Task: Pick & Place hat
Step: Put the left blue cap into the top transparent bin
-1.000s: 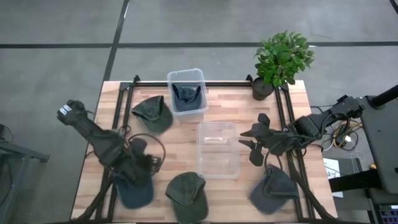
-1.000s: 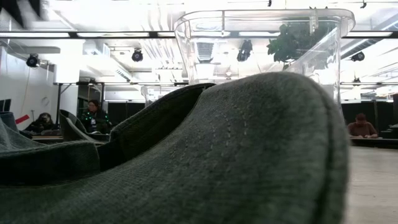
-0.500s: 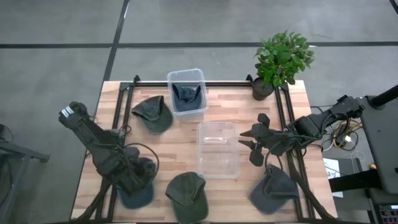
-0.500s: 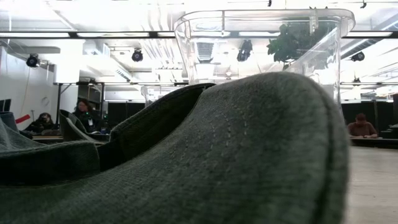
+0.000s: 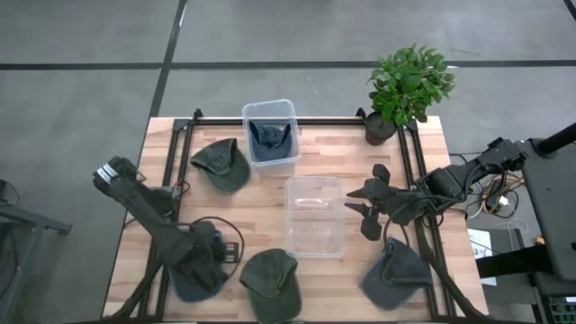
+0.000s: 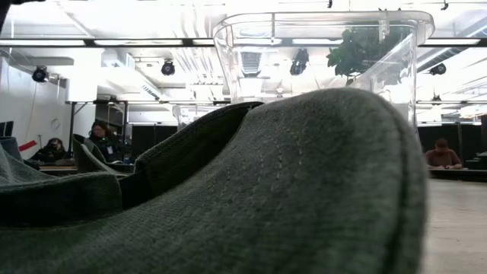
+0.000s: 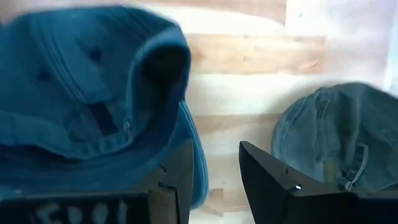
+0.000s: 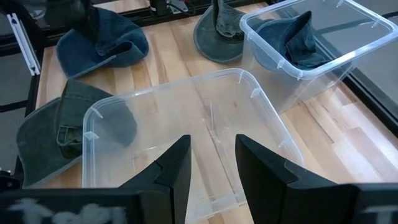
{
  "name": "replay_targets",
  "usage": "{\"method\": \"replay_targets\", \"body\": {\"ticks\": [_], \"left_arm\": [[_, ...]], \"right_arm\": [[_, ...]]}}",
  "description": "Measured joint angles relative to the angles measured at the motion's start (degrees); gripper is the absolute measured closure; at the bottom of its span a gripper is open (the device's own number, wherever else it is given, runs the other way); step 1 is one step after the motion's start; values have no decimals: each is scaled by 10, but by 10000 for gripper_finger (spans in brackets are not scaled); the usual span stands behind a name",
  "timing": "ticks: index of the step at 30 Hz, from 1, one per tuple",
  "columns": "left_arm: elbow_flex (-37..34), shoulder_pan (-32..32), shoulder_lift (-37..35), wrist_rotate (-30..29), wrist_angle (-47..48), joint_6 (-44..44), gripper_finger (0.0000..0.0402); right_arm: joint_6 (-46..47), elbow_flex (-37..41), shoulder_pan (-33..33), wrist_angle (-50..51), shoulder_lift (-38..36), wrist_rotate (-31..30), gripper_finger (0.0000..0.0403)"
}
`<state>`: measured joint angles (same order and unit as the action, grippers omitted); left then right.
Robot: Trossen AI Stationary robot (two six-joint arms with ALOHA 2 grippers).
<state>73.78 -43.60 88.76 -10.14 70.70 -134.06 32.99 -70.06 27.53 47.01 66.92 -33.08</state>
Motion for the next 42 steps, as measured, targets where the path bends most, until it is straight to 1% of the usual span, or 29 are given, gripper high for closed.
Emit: {"method": "replay_targets", "body": {"ticks": [4, 9, 16, 23, 29, 37, 42], "left_arm": [[0, 3, 23, 35, -30, -6, 281], [0, 6, 55, 54, -48, -7, 280], [0, 16, 99, 81, -48, -11, 281], [0, 29, 140, 91, -58, -11, 281], [0, 31, 161, 135, -55, -17, 281], [0, 34, 185, 142, -48, -19, 282], [0, 38, 195, 152, -47, -18, 302]], "right_arm": [[0, 0, 0, -2, 0, 0, 284], [-2, 0, 0, -3, 0, 0, 284], [-5, 0, 0, -3, 0, 0, 284], [-7, 0, 0, -4, 0, 1, 284], [-14, 0, 0, -4, 0, 1, 284], [-36, 0, 0, -6, 0, 1, 284], [-37, 0, 0, -6, 0, 1, 284]]}}
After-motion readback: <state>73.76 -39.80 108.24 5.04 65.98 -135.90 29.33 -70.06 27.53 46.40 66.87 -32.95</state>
